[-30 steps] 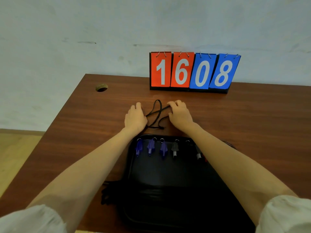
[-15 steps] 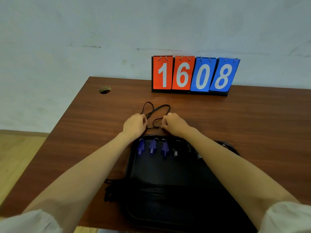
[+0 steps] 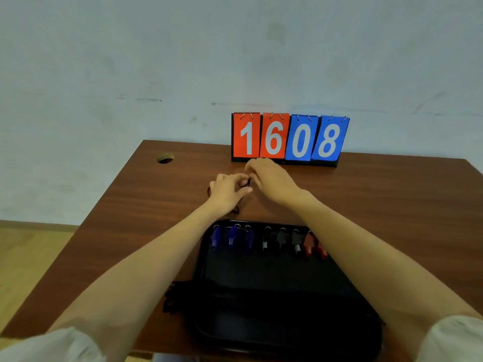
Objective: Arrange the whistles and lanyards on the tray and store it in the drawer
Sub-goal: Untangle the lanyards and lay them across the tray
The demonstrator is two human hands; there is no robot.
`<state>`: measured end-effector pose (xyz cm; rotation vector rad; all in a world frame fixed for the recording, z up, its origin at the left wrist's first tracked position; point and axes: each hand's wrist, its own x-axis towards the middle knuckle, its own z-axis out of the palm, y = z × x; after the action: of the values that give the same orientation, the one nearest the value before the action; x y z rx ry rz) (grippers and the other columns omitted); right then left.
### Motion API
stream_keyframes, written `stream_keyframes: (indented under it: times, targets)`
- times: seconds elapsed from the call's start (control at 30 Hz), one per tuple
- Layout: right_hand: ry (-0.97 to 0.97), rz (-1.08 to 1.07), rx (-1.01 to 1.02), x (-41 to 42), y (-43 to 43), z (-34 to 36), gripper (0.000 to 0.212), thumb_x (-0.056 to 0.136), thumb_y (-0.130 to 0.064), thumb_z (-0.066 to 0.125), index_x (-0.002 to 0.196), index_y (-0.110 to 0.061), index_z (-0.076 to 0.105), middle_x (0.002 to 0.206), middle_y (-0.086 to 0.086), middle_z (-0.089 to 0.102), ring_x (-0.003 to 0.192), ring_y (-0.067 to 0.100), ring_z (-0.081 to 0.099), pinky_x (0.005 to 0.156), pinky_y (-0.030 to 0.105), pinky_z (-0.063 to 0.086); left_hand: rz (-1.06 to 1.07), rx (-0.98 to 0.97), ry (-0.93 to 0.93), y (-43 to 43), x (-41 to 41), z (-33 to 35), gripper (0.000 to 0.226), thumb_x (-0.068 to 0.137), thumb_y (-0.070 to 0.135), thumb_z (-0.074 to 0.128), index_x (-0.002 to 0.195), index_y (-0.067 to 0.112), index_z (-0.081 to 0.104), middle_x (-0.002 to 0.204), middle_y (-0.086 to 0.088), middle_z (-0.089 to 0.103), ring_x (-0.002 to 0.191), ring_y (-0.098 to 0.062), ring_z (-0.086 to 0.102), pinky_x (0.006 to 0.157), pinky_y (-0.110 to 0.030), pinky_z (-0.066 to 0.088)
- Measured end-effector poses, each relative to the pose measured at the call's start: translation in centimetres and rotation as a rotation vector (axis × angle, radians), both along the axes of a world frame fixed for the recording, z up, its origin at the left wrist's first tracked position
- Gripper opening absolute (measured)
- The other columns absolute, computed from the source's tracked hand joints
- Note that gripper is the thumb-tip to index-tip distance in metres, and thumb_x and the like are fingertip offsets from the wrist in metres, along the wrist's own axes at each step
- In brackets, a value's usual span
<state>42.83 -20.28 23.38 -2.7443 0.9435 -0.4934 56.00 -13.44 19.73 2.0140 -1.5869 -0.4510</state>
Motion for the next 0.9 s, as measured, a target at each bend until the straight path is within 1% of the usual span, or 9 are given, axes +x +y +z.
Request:
stream_keyframes:
  times: [0.13, 0.2, 0.27, 0.37, 0.43, 0.5, 0.6, 0.73, 0.9]
  targets:
    - [-0.076, -0.012, -0.181, -0.7, -0.2, 3.4, 0.028, 0.099, -0.013, 0.042, 0.125, -0.009, 0.055, 0.121, 0.009, 0.058, 0.110, 0.022, 0.052, 0.093, 0.032, 0.044, 0.057, -0.089, 0.141, 0.4, -0.6, 3.4, 0.024, 0.097, 0.034, 0.045, 0.106, 0.018, 0.060, 0.103, -0.002, 0.069, 0.106, -0.022, 0.057, 0.098, -0.035, 0.031]
    - [-0.115, -0.020, -0.319, -1.2, -0.2, 5.1, 0.030, 0.094, -0.002, 0.049, 0.123, -0.006, 0.058, 0.116, 0.013, 0.061, 0.106, 0.029, 0.055, 0.090, 0.039, 0.047, 0.061, -0.165, 0.284, 0.8, -0.7, 5.7, 0.022, 0.099, 0.029, 0.040, 0.100, 0.014, 0.056, 0.100, -0.005, 0.070, 0.096, -0.022, 0.060, 0.087, -0.032, 0.041]
    - [-0.142, -0.018, -0.454, -1.7, -0.1, 6.9, 0.032, 0.079, 0.011, 0.060, 0.109, -0.001, 0.065, 0.099, 0.017, 0.064, 0.089, 0.035, 0.059, 0.076, 0.045, 0.052, 0.015, -0.225, 0.429, 1.4, -1.2, 8.5, 0.017, 0.101, 0.024, 0.036, 0.096, 0.012, 0.047, 0.091, -0.003, 0.070, 0.078, -0.016, 0.063, 0.069, -0.026, 0.043]
    - [-0.222, -0.073, -0.619, -2.5, 0.7, 10.3, 0.031, 0.064, 0.012, 0.067, 0.093, -0.001, 0.069, 0.082, 0.016, 0.065, 0.072, 0.035, 0.062, 0.065, 0.039, 0.050, -0.038, -0.326, 0.366, 2.6, -1.8, 12.9, 0.015, 0.100, 0.023, 0.040, 0.093, 0.014, 0.048, 0.073, 0.002, 0.062, 0.055, -0.004, 0.050, 0.058, -0.021, 0.039]
    - [-0.264, -0.115, -0.727, -3.0, 1.5, 12.6, 0.032, 0.062, 0.008, 0.076, 0.090, -0.007, 0.070, 0.079, 0.008, 0.066, 0.069, 0.029, 0.063, 0.065, 0.035, 0.050, -0.034, -0.398, 0.280, 3.5, -2.0, 15.4, 0.017, 0.098, 0.026, 0.045, 0.093, 0.013, 0.055, 0.069, 0.004, 0.058, 0.050, 0.004, 0.049, 0.053, -0.009, 0.035]
    - [-0.266, -0.136, -0.802, -3.8, 2.2, 14.4, 0.037, 0.060, 0.006, 0.080, 0.090, -0.013, 0.069, 0.079, 0.003, 0.065, 0.071, 0.024, 0.062, 0.070, 0.033, 0.049, -0.035, -0.452, 0.231, 4.4, -2.1, 17.7, 0.021, 0.097, 0.027, 0.048, 0.098, 0.011, 0.062, 0.066, 0.009, 0.055, 0.050, 0.006, 0.051, 0.048, -0.002, 0.034]
    - [-0.325, -0.177, -0.841, -5.0, 3.2, 16.7, 0.034, 0.064, 0.007, 0.078, 0.089, -0.013, 0.068, 0.080, 0.004, 0.065, 0.073, 0.026, 0.062, 0.078, 0.034, 0.044, -0.053, -0.531, 0.173, 6.1, -1.9, 20.3, 0.023, 0.095, 0.026, 0.053, 0.103, 0.011, 0.069, 0.070, 0.014, 0.057, 0.062, 0.001, 0.050, 0.057, -0.001, 0.035]
    - [-0.392, -0.255, -0.848, -7.0, 4.3, 18.6, 0.026, 0.073, 0.007, 0.071, 0.091, -0.012, 0.069, 0.081, 0.006, 0.065, 0.074, 0.027, 0.060, 0.074, 0.039, 0.047, -0.060, -0.567, 0.116, 8.1, -1.2, 21.5, 0.024, 0.094, 0.025, 0.055, 0.107, 0.012, 0.069, 0.095, 0.002, 0.065, 0.081, -0.007, 0.053, 0.071, -0.009, 0.037]
    - [-0.396, -0.310, -0.868, -10.0, 5.7, 18.6, 0.022, 0.076, 0.006, 0.069, 0.092, -0.010, 0.069, 0.084, 0.008, 0.065, 0.074, 0.028, 0.060, 0.076, 0.041, 0.047, -0.033, -0.562, 0.062, 10.5, 0.0, 21.0, 0.027, 0.097, 0.024, 0.049, 0.112, 0.011, 0.067, 0.097, 0.000, 0.060, 0.089, -0.013, 0.052, 0.074, -0.016, 0.037]
